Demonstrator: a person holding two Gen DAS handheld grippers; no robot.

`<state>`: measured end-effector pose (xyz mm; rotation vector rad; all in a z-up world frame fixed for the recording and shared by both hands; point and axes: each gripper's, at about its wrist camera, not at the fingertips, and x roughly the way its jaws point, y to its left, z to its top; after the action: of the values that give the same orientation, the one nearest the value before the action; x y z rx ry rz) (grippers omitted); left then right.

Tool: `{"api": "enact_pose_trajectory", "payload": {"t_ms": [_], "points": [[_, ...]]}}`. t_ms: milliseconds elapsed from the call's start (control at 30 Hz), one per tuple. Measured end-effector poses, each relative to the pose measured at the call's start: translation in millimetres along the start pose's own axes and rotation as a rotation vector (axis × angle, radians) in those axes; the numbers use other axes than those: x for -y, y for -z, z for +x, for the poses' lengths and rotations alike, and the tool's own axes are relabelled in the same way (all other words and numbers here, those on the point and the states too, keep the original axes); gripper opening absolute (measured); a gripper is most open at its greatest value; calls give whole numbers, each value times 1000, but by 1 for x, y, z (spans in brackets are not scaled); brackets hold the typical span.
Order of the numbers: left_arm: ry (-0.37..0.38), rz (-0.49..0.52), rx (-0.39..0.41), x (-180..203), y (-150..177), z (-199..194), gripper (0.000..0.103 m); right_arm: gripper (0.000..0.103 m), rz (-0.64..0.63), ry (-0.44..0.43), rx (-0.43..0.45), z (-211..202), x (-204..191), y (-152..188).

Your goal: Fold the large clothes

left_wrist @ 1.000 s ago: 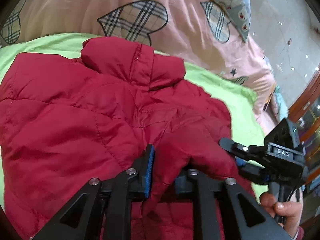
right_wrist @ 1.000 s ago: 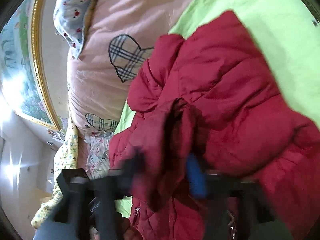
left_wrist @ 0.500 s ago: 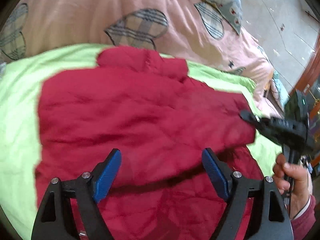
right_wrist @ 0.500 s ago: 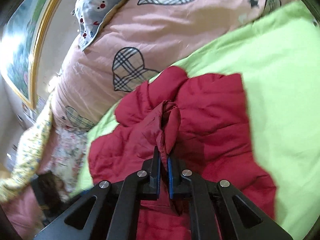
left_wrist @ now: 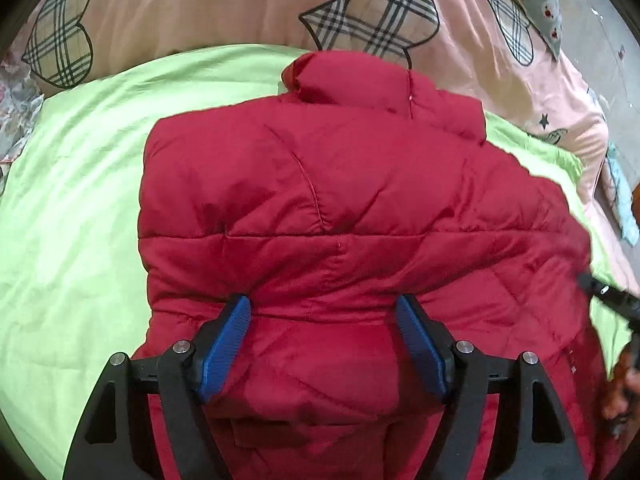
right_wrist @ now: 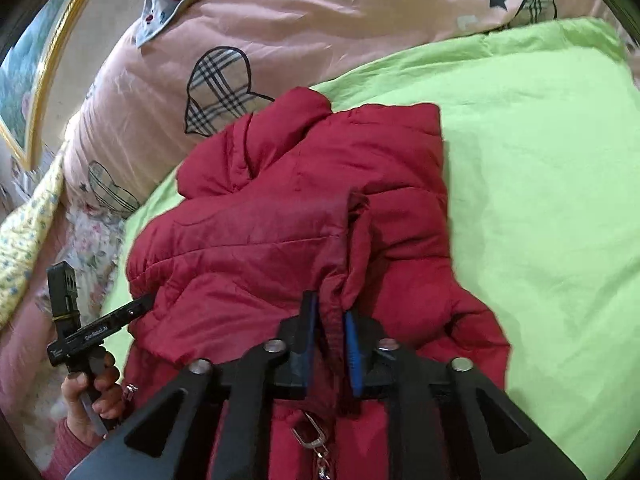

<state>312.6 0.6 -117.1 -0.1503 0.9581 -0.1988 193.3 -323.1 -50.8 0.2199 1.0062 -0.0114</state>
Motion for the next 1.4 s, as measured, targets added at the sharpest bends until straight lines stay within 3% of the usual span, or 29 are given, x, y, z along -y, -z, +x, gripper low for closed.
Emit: {"api": "enact_pose_trajectory", "payload": {"t_ms": [133,200,267,400,500,700,767,967,1400], "points": [[-6,11,-3,2,3,-7,75,21,-68,122,149,-37,-19,-3],[-10,17,-3,4,2,-4,75,24,-104,98,181,-45,-33,-7],[-20,22,-2,5,1,-1,75,31,-149,67,159,-39,-47,-9],[-34,30,-6,7,-4,7,75,32,-233,85,77,-7,-63,-2],[-44,44,-6,9,-4,1,75,32,-216,159,9,20,-50,4],[0,47,77,17,-6,-34,74,32,-170,164,-21,26,-30,15],[-23,36,102,18,-11,-38,74,32,-170,172,-24,28,-33,16],[-58,-22,-9,4,-15,4,76,32,-162,178,-32,33,-35,17],[-101,18,-25,10,-7,14,78,32,-155,171,-35,37,-32,17]]}}
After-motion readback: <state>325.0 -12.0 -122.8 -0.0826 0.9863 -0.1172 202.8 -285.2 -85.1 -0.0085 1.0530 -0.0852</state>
